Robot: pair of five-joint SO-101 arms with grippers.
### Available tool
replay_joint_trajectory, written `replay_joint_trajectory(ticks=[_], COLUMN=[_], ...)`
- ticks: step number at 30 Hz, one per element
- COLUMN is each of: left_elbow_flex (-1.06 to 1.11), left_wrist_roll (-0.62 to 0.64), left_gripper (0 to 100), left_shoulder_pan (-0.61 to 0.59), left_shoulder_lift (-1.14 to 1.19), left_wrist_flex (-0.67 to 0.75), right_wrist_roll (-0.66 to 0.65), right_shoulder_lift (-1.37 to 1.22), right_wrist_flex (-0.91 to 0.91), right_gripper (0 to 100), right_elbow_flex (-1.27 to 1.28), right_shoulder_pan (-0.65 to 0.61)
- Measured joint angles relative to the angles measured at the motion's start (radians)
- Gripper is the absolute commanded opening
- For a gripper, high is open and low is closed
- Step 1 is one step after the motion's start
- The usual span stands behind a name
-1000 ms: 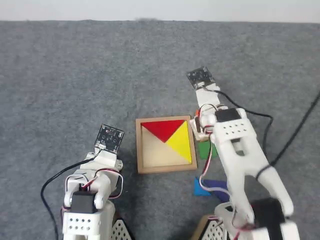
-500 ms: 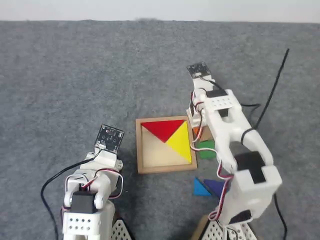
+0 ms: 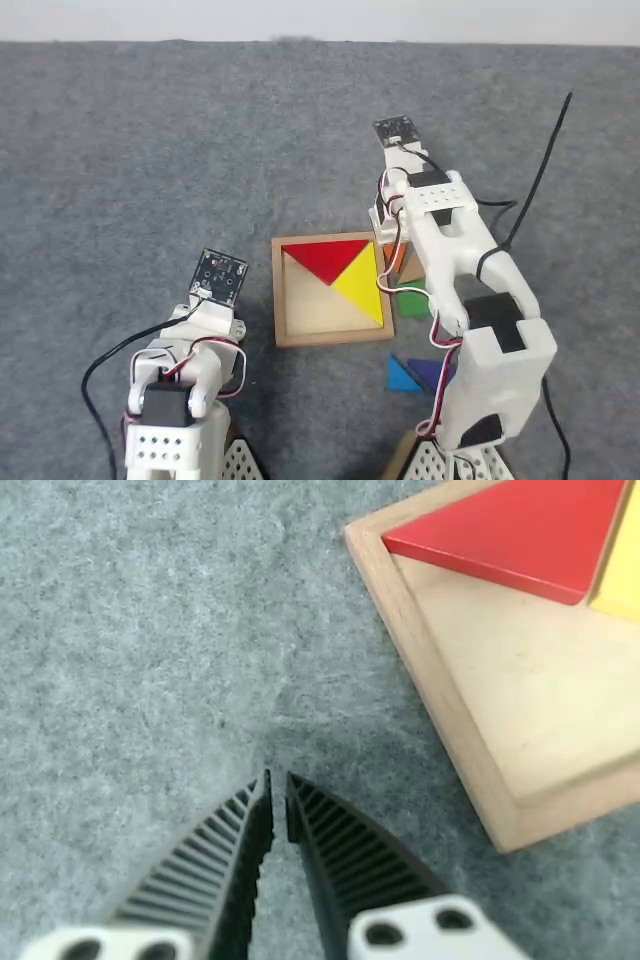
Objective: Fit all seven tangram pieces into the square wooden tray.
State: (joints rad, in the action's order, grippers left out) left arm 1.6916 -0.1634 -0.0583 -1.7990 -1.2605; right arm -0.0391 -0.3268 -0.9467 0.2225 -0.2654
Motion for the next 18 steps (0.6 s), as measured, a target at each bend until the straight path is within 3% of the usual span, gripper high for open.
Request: replay_joint_trajectory(ticks=[18], left_elbow_flex=[0.000], left_wrist_roll=[0.000], left_gripper=[2], left_shoulder_pan=[0.000], left_shoulder_lift=[0.000], left_wrist_flex=[0.000], right_wrist_roll=[0.071], right_shoulder_lift=[0.005], right_wrist_flex=[-0.064], right_gripper=[17.3], right_elbow_flex=[-0.002], right_shoulder_pan=[-0.064])
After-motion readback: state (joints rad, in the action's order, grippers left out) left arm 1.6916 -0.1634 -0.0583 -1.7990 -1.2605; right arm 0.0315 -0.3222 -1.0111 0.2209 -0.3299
